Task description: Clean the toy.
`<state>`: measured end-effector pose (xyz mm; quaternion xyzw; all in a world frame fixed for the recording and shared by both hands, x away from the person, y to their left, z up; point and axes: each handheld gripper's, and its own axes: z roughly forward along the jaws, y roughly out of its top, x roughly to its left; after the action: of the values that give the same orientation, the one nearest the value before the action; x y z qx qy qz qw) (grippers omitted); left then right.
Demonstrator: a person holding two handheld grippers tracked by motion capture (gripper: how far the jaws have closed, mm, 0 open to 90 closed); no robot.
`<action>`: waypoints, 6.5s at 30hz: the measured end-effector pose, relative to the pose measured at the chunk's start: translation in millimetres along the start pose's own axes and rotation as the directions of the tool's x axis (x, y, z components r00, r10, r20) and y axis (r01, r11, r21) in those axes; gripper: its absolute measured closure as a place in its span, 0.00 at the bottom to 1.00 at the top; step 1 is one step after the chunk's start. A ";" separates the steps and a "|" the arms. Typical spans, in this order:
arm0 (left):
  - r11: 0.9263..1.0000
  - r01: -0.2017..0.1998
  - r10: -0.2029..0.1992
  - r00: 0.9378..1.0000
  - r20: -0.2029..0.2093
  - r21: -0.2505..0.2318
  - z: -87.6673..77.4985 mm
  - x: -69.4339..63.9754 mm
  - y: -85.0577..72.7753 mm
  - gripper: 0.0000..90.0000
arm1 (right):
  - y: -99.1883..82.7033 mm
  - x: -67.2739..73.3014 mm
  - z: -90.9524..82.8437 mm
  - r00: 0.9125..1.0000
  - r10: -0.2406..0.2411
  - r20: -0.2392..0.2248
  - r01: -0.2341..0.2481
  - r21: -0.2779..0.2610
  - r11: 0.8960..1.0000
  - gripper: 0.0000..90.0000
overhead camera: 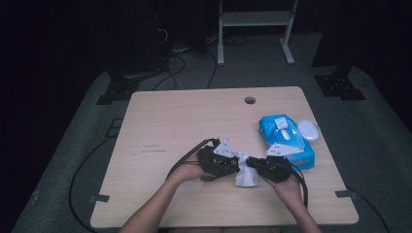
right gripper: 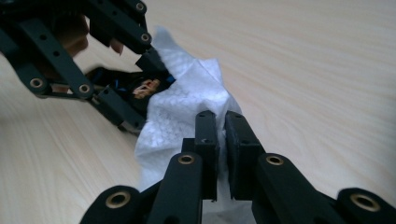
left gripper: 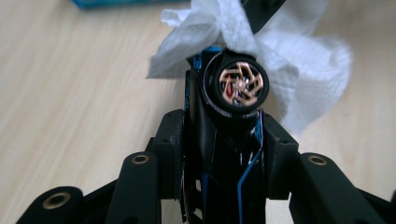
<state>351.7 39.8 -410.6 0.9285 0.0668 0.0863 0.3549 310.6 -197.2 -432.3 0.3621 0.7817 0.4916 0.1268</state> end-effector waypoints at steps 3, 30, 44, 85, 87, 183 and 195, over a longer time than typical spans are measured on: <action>0.998 0.007 -0.007 1.000 -0.004 -0.065 -11.2 -2.2 -1.7 0.64 | 10.1 5.1 -6.4 1.000 0.000 -0.027 -0.001 -0.057 0.998 0.93; 0.949 0.085 -0.081 0.996 0.026 -0.303 -42.6 -14.0 -41.0 0.65 | 42.4 45.9 -5.2 0.989 -0.113 -0.092 0.098 -0.153 0.983 0.93; 0.943 0.092 -0.087 0.996 0.030 -0.319 -43.3 -15.7 -42.6 0.65 | 31.6 39.3 -2.9 0.992 -0.074 -0.104 0.058 -0.157 0.986 0.93; 0.946 0.104 -0.094 0.994 0.048 -0.306 -37.3 -15.4 -43.3 0.65 | 23.5 35.7 0.2 0.994 -0.068 -0.087 0.058 -0.120 0.991 0.93; 0.949 0.090 -0.082 0.996 0.037 -0.302 -37.5 -16.5 -41.9 0.65 | 23.3 36.8 -0.7 0.994 -0.078 -0.071 0.070 -0.111 0.991 0.93; 0.935 0.110 -0.099 0.994 0.049 -0.338 -40.6 -13.2 -40.2 0.69 | 21.4 42.2 -2.3 0.997 -0.057 -0.042 0.052 -0.114 0.992 0.94; 0.937 0.111 -0.096 0.994 0.061 -0.330 -36.6 -15.4 -38.3 0.69 | 14.3 38.1 -1.5 0.998 -0.047 -0.052 0.042 -0.095 0.995 0.94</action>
<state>326.7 89.0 -411.2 0.8520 0.0921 0.0574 0.5122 289.2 -168.2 -413.3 0.3249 0.7687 0.5346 0.1332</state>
